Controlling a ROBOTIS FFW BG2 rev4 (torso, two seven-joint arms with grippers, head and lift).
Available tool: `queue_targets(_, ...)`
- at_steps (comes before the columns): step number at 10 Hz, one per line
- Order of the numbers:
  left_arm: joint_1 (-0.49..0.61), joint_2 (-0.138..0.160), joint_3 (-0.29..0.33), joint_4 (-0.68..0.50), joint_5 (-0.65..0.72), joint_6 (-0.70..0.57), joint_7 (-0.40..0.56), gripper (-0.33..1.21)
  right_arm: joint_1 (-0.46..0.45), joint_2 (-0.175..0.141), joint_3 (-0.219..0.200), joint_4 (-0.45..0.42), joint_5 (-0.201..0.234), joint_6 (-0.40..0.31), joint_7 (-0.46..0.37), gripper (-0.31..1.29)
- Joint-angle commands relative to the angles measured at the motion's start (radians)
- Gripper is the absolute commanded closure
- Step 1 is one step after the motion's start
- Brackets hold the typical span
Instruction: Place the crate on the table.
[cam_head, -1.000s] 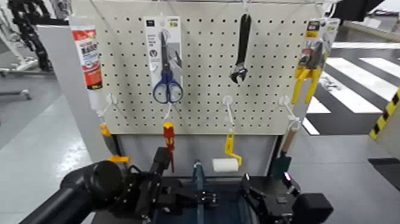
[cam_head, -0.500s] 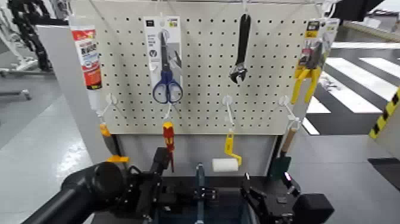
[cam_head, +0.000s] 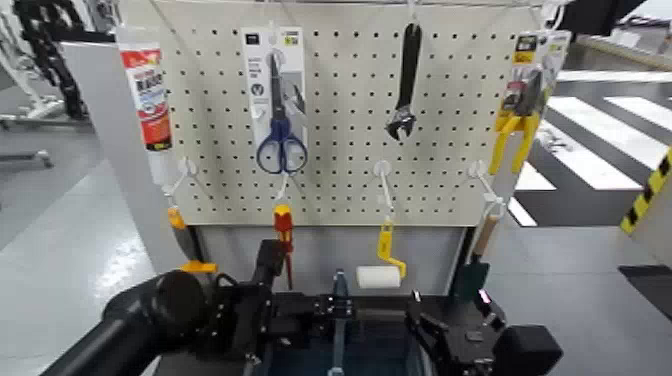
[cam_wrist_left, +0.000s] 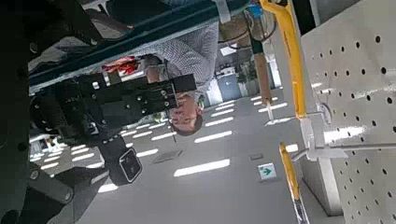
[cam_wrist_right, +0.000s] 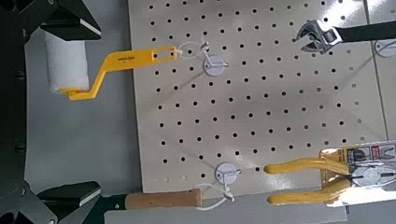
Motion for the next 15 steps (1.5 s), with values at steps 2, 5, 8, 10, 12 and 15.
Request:
queue_targets(2, 0.092, -0.012, 0.126, -0.110, -0.016, -0.025, 0.141, 0.20, 0.001, -0.001, 0.000, 0.000, -0.003, 0.002, 0.000, 0.14)
queue_targets(5, 0.221, -0.023, 0.291, -0.286, -0.042, -0.024, 0.335, 0.20, 0.001, -0.001, 0.000, 0.000, -0.009, 0.005, 0.000, 0.14)
queue_targets(8, 0.345, -0.034, 0.432, -0.521, -0.129, -0.060, 0.604, 0.20, 0.001, -0.001, -0.002, -0.002, -0.014, 0.008, 0.000, 0.14)
queue_targets(10, 0.397, -0.034, 0.454, -0.644, -0.243, -0.122, 0.701, 0.20, 0.003, -0.003, -0.002, -0.005, -0.017, 0.011, 0.000, 0.14)
queue_targets(12, 0.489, -0.045, 0.463, -0.742, -0.347, -0.257, 0.823, 0.19, 0.005, -0.003, -0.003, -0.008, -0.017, 0.014, 0.000, 0.14)
queue_targets(15, 0.644, -0.112, 0.498, -0.842, -0.583, -0.495, 0.940, 0.20, 0.009, -0.003, -0.008, -0.012, -0.017, 0.018, 0.000, 0.14)
